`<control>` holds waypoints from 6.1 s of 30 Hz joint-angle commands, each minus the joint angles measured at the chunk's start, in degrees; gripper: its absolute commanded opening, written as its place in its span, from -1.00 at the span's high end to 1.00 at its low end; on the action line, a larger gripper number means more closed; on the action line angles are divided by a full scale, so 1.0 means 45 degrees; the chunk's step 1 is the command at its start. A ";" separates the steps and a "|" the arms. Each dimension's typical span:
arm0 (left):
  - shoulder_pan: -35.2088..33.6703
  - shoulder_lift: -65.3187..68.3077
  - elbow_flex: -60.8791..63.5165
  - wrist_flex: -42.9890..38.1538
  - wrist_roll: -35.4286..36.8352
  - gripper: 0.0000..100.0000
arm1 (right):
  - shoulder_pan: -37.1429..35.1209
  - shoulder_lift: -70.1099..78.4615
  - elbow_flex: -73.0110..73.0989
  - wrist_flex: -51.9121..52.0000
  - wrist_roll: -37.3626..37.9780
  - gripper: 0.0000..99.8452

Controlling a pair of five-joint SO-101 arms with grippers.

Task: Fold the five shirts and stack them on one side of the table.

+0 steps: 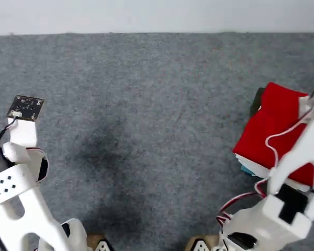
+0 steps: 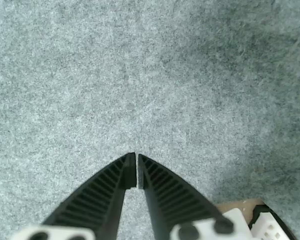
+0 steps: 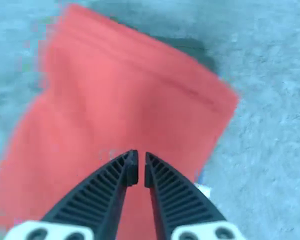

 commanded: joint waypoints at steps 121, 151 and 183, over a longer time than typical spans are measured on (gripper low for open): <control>0.7228 -1.4359 1.3060 -0.6115 0.4747 0.97 | -0.5695 -1.7612 1.6703 0.0557 -0.5802 0.98; 0.7248 -1.4359 1.4838 -0.7092 0.5802 0.97 | -0.5753 -2.4860 2.5201 -0.1612 -0.5783 0.98; 0.7111 -1.4359 1.4838 -0.6095 0.5490 0.97 | -0.3429 -2.4821 2.6002 -0.1670 -0.5802 0.98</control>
